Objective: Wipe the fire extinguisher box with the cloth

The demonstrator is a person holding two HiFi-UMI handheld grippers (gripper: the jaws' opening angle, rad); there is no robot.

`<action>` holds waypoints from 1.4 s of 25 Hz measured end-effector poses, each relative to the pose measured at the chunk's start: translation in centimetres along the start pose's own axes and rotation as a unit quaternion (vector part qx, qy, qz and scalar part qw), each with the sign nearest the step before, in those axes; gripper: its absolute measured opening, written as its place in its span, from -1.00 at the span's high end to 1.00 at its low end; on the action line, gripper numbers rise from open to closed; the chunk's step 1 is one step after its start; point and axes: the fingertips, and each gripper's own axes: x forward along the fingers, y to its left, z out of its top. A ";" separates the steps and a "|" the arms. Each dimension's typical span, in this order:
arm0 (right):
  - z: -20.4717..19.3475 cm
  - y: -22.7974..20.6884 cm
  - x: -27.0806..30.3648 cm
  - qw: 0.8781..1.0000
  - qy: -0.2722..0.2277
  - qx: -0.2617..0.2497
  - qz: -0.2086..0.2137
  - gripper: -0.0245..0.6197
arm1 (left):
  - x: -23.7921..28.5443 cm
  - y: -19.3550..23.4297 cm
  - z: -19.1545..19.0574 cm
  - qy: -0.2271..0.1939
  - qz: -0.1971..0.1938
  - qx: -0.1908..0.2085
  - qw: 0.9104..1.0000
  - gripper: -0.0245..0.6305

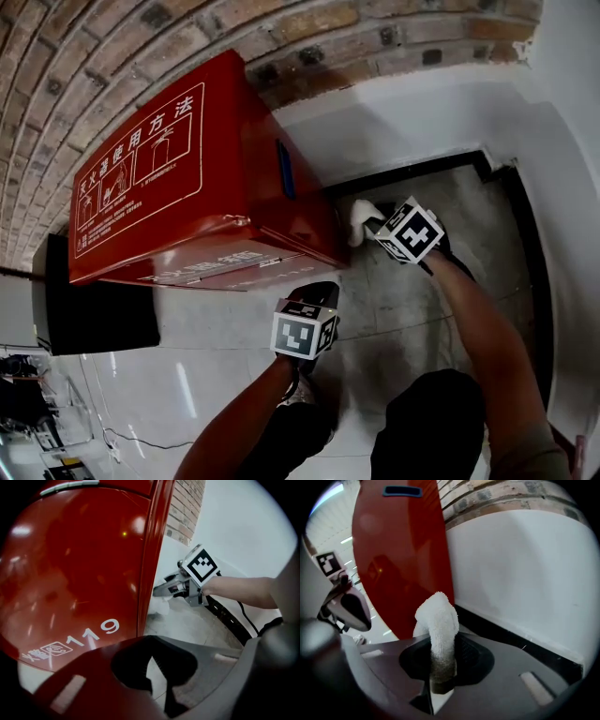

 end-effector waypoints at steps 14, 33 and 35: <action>-4.0 6.4 5.1 0.995 0.055 -0.042 0.071 0.65 | 1.2 -2.5 -0.2 0.007 -0.019 0.017 1.000 0.93; 3.8 -5.6 9.4 0.990 -0.010 0.094 -0.104 0.66 | -0.6 1.3 -0.1 -0.004 0.007 0.045 0.999 0.93; 3.5 -5.5 9.4 0.989 -0.013 0.108 -0.099 0.65 | -0.8 1.2 0.1 -0.007 -0.001 0.045 0.999 0.93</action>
